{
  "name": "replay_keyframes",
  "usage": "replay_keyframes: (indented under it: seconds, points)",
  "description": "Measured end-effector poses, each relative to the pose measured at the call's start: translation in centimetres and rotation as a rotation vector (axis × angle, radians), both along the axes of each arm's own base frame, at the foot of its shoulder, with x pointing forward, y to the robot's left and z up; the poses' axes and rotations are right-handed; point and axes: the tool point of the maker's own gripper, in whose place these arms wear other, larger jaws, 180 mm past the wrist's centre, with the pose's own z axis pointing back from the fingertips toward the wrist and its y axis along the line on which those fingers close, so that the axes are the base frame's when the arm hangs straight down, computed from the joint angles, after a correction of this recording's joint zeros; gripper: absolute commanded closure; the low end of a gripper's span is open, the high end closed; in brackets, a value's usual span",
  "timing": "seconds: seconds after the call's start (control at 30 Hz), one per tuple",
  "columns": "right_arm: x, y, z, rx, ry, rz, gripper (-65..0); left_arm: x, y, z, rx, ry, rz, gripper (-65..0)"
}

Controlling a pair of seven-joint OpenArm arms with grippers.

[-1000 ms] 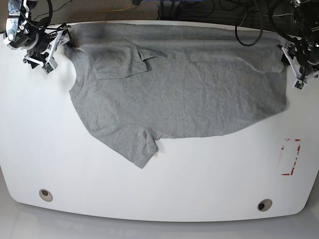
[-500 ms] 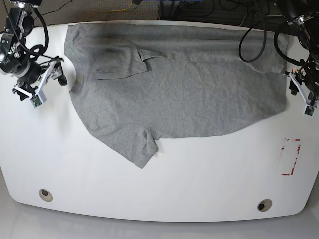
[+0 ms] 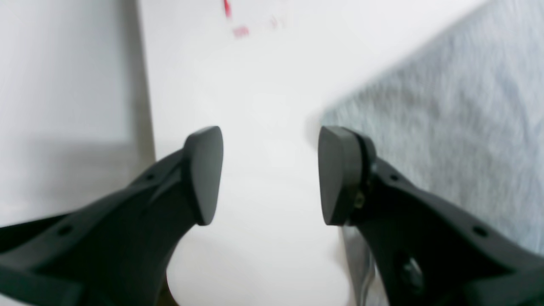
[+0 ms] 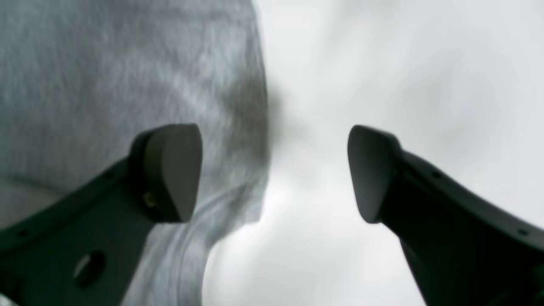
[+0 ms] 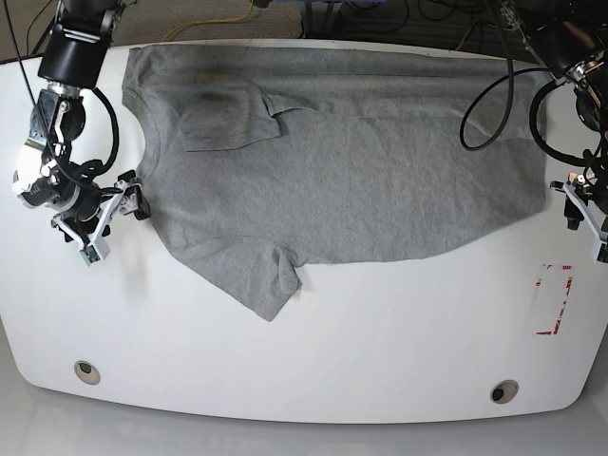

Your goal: Layout the t-shirt on the table in an organized manner, then fold the t-shirt properly

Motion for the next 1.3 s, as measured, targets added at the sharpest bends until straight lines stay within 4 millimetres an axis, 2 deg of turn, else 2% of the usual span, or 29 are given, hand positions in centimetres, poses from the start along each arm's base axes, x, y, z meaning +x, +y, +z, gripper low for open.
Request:
replay_keyframes:
  seconds: [0.13, 0.33, 0.73, 0.87, 1.13, 1.3]
  points:
    - [2.1, 0.4, -0.9, 0.033, 0.010, -0.018, -51.0, 1.0, 0.3, 0.4, -0.020, -0.018, 0.009, -33.3]
    - [4.4, 2.9, -1.9, 0.115, 0.005, 0.017, -51.0, 1.5, 0.4, 0.2, -0.042, -0.018, 0.015, -33.2]
    - [4.2, 5.0, -5.5, 0.207, 0.069, -0.006, -51.0, 0.7, 0.4, -0.9, -0.046, 0.012, 0.015, -33.2]
    - [4.4, 5.8, -5.6, 0.233, 0.061, -0.009, -51.0, -0.3, 0.6, -1.9, -0.038, 0.053, 0.024, -33.2]
    - [4.9, 8.6, -5.6, 0.288, 0.047, 0.011, -51.0, -0.6, 0.4, -2.4, -0.046, 0.060, 0.016, -33.2]
    - [5.1, 9.7, -5.6, 0.312, 0.042, 0.017, -50.9, -1.2, 0.5, -3.0, -0.044, 0.082, 0.019, -33.2]
